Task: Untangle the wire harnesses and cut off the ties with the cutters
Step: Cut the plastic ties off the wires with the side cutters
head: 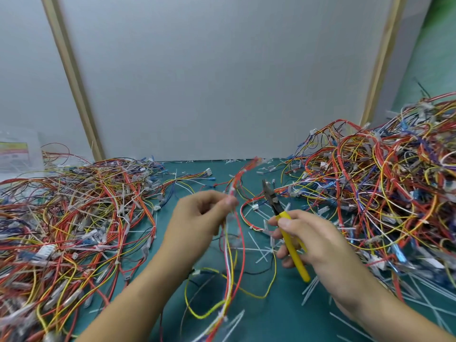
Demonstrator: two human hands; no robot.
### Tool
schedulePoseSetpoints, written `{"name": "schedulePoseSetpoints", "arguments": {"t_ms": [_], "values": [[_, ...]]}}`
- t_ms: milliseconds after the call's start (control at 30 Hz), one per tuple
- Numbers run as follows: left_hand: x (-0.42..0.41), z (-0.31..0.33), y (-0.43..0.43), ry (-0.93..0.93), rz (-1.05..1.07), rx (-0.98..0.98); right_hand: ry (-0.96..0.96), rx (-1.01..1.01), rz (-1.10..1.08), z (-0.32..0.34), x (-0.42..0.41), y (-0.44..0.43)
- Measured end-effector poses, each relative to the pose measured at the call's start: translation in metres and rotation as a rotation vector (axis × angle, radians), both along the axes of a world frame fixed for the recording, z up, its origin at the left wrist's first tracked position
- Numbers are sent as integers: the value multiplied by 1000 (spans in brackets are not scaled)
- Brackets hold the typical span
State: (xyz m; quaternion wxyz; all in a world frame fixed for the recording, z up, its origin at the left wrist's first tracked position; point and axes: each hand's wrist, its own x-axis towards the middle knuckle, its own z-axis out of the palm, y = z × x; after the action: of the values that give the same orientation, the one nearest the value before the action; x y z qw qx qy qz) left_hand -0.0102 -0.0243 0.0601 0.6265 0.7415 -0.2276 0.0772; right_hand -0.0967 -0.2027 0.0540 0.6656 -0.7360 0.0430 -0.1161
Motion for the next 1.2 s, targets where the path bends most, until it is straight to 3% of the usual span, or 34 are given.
{"name": "schedulePoseSetpoints", "arguments": {"t_ms": [67,200,333,433,600,700,767,833,967,1033,1200], "values": [[5,3,5,29,97,-190,27,-134,1,1,-2,-2],[9,6,12,89,171,-367,32,-908,18,-6,-8,-7],[9,3,8,145,64,-367,72,-1153,131,-13,-12,-1],[9,1,5,192,-28,-398,41,-1107,97,-13,-11,-2],[14,7,11,266,-16,-461,-159,-761,-156,-6,-6,-9],[7,8,8,90,70,-82,-166,-699,-211,0,-5,-12],[-3,5,5,-217,138,266,-132,-715,-212,1,-4,-13],[-13,11,7,-446,-1,396,-97,-736,-218,0,-3,-14],[-20,11,10,-292,-560,600,-92,-699,-244,1,-1,-16],[-22,5,4,-293,-639,737,-111,-657,-273,2,1,-19],[-23,4,2,-389,-631,812,-161,-581,-298,1,3,-24]]}}
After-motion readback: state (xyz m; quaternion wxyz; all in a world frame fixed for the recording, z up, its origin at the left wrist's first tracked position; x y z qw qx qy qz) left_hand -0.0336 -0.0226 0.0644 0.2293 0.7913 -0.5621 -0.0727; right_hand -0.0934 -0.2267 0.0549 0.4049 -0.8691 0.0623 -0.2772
